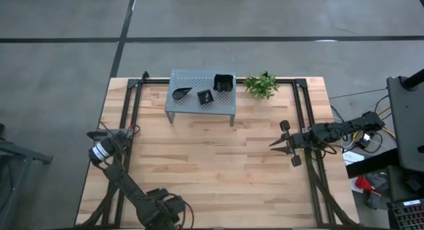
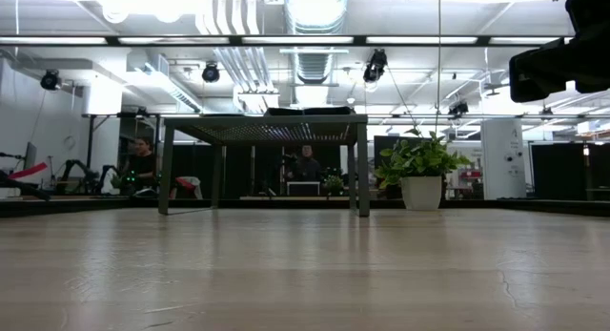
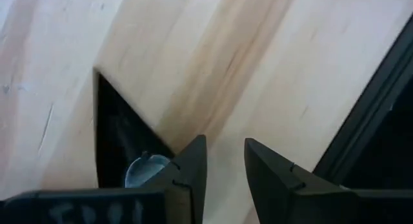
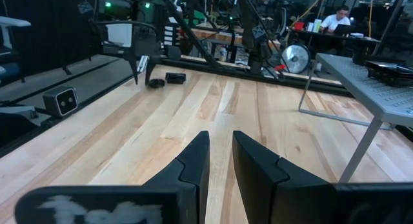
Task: Pick & Place Mini shaped plates
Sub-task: Stack the black drop-shaped plate on top of the black drop-shaped plates on the shelf, then stack the black square plate on top of the black square plate on the shelf
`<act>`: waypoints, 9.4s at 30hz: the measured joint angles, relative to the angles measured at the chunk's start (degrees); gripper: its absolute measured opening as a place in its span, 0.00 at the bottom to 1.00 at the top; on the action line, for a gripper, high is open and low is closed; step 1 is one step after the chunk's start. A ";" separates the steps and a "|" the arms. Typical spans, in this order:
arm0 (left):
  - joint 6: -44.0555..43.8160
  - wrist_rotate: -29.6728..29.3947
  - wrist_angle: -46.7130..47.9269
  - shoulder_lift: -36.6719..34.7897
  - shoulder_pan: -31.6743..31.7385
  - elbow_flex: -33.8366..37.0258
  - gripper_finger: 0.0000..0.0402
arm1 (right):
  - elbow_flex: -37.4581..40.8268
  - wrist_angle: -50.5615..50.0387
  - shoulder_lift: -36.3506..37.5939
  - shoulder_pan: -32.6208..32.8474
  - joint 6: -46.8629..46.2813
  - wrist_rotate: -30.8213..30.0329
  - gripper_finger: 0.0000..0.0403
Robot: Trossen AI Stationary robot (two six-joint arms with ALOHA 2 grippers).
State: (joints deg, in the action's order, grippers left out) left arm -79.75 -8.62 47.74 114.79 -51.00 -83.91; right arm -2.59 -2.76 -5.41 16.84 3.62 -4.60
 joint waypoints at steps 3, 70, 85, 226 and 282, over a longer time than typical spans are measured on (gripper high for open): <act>0.72 -0.02 0.39 -0.06 0.00 -0.82 0.25 | 0.02 0.00 0.01 0.02 0.00 0.00 0.16; 19.06 -10.16 16.83 -1.83 10.15 -5.89 0.00 | 0.00 0.00 0.01 0.00 0.00 0.01 0.16; 26.08 -17.27 23.22 -12.22 19.79 -5.83 0.00 | 0.01 0.02 0.01 0.00 0.00 0.00 0.16; 58.71 -8.23 11.03 -31.46 65.75 5.28 0.21 | 0.02 0.00 0.00 0.00 0.00 0.01 0.16; -1.33 5.92 -6.79 -17.42 -4.39 20.41 0.19 | 0.02 0.00 0.02 0.00 0.00 0.01 0.16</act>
State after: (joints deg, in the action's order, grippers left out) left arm -81.08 -2.70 40.95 97.37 -55.40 -63.50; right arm -2.57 -2.76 -5.39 16.84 3.62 -4.59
